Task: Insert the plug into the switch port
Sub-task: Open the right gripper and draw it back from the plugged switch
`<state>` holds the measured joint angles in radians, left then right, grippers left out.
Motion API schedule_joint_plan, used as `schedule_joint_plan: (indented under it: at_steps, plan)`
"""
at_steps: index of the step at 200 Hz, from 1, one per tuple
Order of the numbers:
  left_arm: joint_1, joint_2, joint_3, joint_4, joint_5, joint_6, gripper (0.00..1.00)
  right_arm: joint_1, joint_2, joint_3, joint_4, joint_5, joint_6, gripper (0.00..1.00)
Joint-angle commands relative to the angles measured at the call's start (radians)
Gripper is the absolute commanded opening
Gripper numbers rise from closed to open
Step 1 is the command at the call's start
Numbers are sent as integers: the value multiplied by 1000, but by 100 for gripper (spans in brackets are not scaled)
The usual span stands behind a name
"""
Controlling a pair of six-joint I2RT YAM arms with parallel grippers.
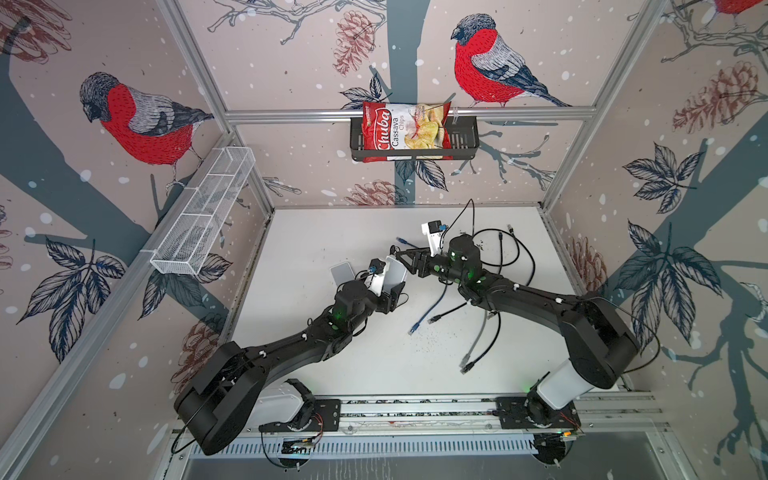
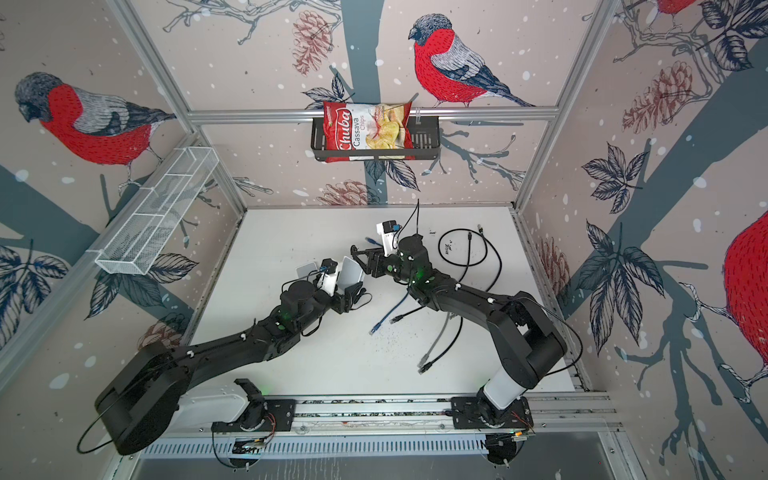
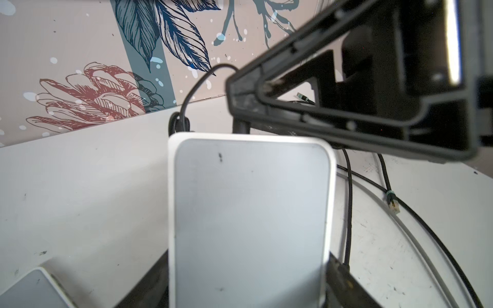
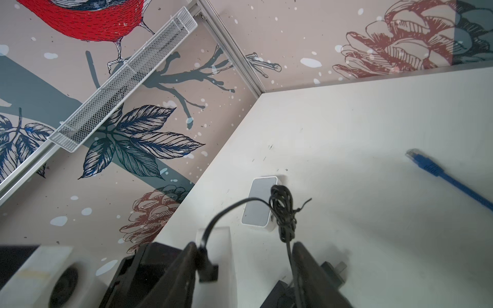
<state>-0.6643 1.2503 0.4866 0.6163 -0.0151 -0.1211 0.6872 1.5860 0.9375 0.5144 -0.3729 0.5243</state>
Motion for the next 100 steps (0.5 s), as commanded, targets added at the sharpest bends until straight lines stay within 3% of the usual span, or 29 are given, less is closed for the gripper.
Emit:
schedule_joint_plan:
  at_steps: [1,34,100]
  plan:
    - [26,11,50,-6,12,-32,17,-28,-42,-2,-46,22,-25,64]
    - [55,58,145,-72,29,-25,17,-64,-125,-55,-99,134,-54,70]
    - [66,221,368,-127,153,9,17,-37,-146,-160,-191,302,-104,70]
